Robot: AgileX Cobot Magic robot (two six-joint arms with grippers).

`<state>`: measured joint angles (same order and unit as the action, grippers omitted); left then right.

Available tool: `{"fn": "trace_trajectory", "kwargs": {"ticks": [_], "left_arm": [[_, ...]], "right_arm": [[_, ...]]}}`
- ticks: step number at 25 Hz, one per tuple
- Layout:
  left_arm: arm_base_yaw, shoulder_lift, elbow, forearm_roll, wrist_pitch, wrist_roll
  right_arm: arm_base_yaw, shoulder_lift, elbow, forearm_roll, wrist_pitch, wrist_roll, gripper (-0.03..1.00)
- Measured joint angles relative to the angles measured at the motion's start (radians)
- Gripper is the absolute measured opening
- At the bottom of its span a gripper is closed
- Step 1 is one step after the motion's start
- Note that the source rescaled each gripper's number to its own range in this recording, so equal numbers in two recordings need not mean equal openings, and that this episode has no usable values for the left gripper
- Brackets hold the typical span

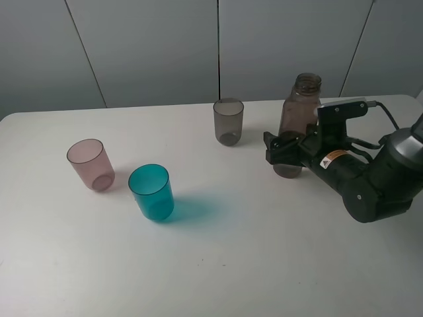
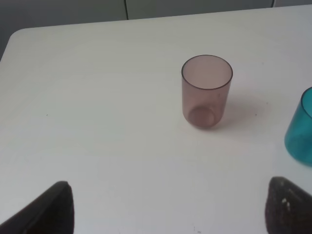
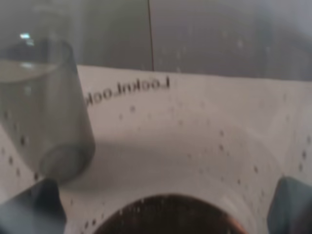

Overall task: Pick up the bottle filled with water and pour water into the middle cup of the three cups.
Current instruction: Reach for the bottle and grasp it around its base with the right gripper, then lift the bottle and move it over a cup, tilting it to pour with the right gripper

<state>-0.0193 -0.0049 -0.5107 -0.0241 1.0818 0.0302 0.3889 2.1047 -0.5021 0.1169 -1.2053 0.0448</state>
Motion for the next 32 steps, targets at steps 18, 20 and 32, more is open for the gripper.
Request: {"fn": "trace_trajectory", "kwargs": {"ticks": [18, 20, 32], "left_arm": [[0.000, 0.000, 0.000, 0.000, 0.000, 0.000], [0.000, 0.000, 0.000, 0.000, 0.000, 0.000], [0.000, 0.000, 0.000, 0.000, 0.000, 0.000]], "right_arm": [[0.000, 0.000, -0.012, 0.002, -0.001, 0.000, 0.30], [0.000, 0.000, -0.012, 0.002, -0.002, -0.002, 0.05], [0.000, -0.006, -0.012, -0.039, 0.010, 0.022, 0.05]]}}
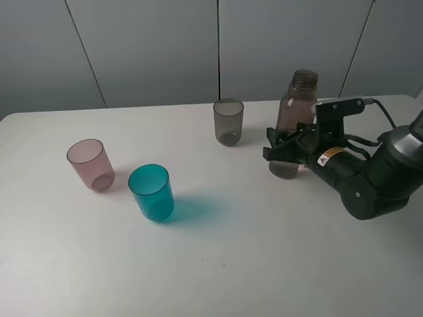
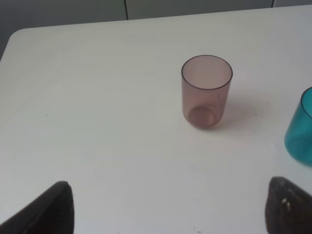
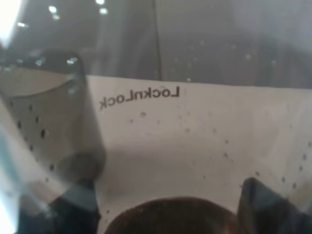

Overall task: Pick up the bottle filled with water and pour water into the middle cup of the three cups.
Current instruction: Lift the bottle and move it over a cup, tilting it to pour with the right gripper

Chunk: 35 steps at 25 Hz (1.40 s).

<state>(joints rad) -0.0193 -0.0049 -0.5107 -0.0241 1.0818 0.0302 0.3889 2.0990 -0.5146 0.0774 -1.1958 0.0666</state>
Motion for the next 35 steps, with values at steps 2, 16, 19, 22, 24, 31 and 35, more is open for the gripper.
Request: {"fn": "trace_trajectory", "kwargs": {"ticks": [2, 16, 19, 22, 24, 31, 35], "left_arm": [[0.000, 0.000, 0.000, 0.000, 0.000, 0.000], [0.000, 0.000, 0.000, 0.000, 0.000, 0.000], [0.000, 0.000, 0.000, 0.000, 0.000, 0.000], [0.000, 0.000, 0.000, 0.000, 0.000, 0.000], [0.000, 0.000, 0.000, 0.000, 0.000, 0.000], [0.000, 0.000, 0.000, 0.000, 0.000, 0.000], [0.000, 0.000, 0.000, 0.000, 0.000, 0.000]], "right_arm": [[0.012, -0.026, 0.013, -0.009, 0.029, 0.002, 0.05], [0.312, -0.446, 0.049, 0.366, 0.279, -0.364, 0.05], [0.391, -0.465, 0.013, 0.469, 0.361, -0.516, 0.05], [0.452, -0.458, -0.062, 0.540, 0.450, -0.669, 0.05], [0.469, -0.437, -0.113, 0.556, 0.470, -0.725, 0.05], [0.476, -0.322, -0.250, 0.563, 0.476, -0.816, 0.05], [0.476, -0.259, -0.314, 0.512, 0.483, -0.867, 0.05]]}}
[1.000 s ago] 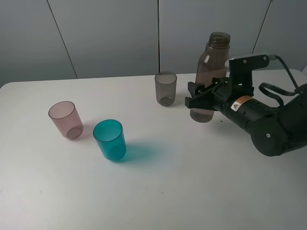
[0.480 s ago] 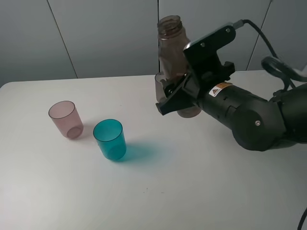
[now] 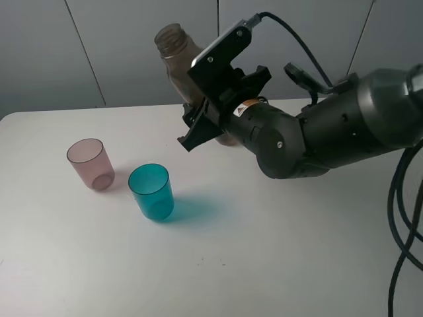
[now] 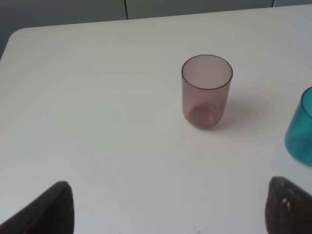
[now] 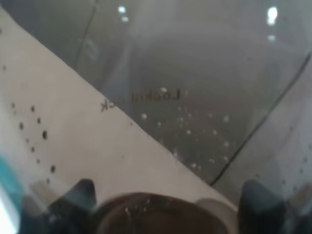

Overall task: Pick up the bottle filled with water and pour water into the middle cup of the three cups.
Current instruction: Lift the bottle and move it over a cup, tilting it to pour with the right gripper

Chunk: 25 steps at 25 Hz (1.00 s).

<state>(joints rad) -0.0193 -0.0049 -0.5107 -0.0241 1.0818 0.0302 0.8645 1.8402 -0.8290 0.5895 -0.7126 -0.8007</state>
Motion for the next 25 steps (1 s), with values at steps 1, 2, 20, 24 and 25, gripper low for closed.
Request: {"fn": "trace_trajectory", "kwargs": {"ticks": [1, 2, 20, 24, 25], "left_arm": [[0.000, 0.000, 0.000, 0.000, 0.000, 0.000], [0.000, 0.000, 0.000, 0.000, 0.000, 0.000], [0.000, 0.000, 0.000, 0.000, 0.000, 0.004], [0.000, 0.000, 0.000, 0.000, 0.000, 0.004], [0.000, 0.000, 0.000, 0.000, 0.000, 0.004]], "right_arm": [[0.000, 0.010, -0.018, -0.012, 0.003, -0.002, 0.05], [0.000, 0.020, -0.034, -0.030, 0.013, -0.004, 0.05], [-0.067, 0.056, -0.179, -0.441, 0.188, 0.166, 0.05], [-0.067, 0.056, -0.165, -0.355, 0.142, 0.117, 0.05], [-0.067, 0.052, -0.146, -0.336, 0.104, 0.102, 0.05]]}}
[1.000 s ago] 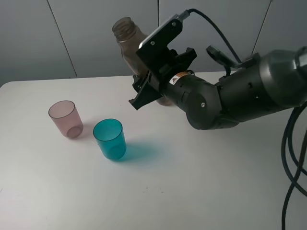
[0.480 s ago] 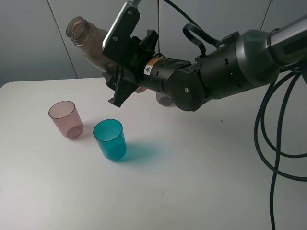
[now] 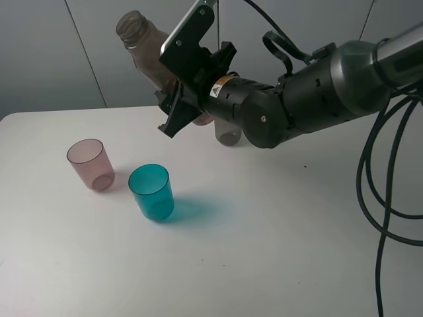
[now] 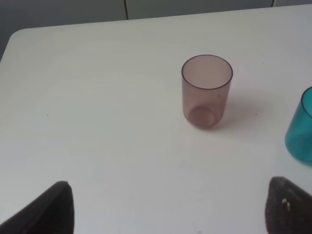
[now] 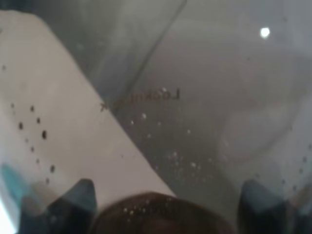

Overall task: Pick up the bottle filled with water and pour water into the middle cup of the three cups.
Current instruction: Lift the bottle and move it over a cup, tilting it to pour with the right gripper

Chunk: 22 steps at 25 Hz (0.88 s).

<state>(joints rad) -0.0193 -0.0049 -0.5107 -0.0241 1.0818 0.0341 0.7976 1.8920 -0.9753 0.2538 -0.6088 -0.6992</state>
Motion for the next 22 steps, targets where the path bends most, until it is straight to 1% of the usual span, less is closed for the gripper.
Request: {"fn": "trace_trajectory", "kwargs": {"ticks": [2, 4, 8, 12, 17, 22], "left_arm": [[0.000, 0.000, 0.000, 0.000, 0.000, 0.000], [0.000, 0.000, 0.000, 0.000, 0.000, -0.002], [0.000, 0.000, 0.000, 0.000, 0.000, -0.002], [0.000, 0.000, 0.000, 0.000, 0.000, -0.002], [0.000, 0.000, 0.000, 0.000, 0.000, -0.002], [0.000, 0.000, 0.000, 0.000, 0.000, -0.002]], "right_arm": [[0.000, -0.020, 0.045, 0.045, -0.054, -0.031, 0.05], [0.000, -0.047, 0.093, 0.091, -0.076, -0.054, 0.05], [0.000, -0.092, 0.169, 0.205, -0.099, -0.096, 0.05], [0.000, -0.096, 0.218, 0.316, -0.101, -0.140, 0.05], [0.000, -0.096, 0.227, 0.373, -0.091, -0.178, 0.05], [0.000, -0.094, 0.227, 0.447, -0.100, -0.290, 0.05]]}}
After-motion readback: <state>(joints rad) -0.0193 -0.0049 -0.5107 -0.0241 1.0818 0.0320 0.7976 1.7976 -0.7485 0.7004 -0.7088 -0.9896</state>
